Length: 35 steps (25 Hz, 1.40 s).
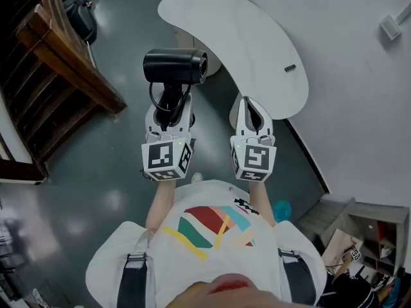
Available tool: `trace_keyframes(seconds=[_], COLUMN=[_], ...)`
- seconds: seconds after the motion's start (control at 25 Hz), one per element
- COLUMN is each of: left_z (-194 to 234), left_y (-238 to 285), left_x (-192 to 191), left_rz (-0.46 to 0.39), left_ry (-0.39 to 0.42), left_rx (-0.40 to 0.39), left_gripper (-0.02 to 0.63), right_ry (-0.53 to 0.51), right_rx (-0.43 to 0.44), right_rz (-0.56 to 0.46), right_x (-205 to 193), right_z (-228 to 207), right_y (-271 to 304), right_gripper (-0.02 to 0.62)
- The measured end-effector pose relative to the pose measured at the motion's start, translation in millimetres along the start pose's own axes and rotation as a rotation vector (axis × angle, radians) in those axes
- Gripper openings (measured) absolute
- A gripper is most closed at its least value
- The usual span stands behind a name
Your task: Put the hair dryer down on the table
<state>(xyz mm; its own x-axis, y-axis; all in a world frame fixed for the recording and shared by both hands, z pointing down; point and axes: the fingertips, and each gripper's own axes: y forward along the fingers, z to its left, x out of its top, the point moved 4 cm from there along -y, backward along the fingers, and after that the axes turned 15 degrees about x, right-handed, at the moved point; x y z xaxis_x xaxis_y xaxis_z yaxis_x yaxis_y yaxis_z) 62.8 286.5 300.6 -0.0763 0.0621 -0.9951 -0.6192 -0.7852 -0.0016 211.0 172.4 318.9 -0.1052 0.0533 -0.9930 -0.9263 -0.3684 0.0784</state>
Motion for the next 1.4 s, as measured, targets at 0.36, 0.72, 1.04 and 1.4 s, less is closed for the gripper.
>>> trace_keyframes(seconds=[0.36,0.72,1.04,1.4], left_z=[13.2,21.4,36.4,66.0], left_y=[15.3,16.1,28.0,41.8], left_x=[-17.2,-73.9,-85.9,-74.4], left_rz=[0.041,0.156,0.182,0.146], left_ry=[0.033,0.029,0.002,-0.039], left_rx=[0.018,-0.003,-0.013,-0.020], left_gripper=[0.224,0.224,0.224,0.224], right_ry=[0.004,0.081,0.092,0.076], right_rx=[0.008,-0.003,-0.019,-0.014], right_rz=[0.037,0.061,0.106,0.126], right_x=[-15.7,-52.7,-69.7,-72.8], right_z=[5.2,10.0,12.1,27.0], right_y=[20.3,18.9,31.0,55.2], right_gripper=[0.009,0.009,0.009,0.009])
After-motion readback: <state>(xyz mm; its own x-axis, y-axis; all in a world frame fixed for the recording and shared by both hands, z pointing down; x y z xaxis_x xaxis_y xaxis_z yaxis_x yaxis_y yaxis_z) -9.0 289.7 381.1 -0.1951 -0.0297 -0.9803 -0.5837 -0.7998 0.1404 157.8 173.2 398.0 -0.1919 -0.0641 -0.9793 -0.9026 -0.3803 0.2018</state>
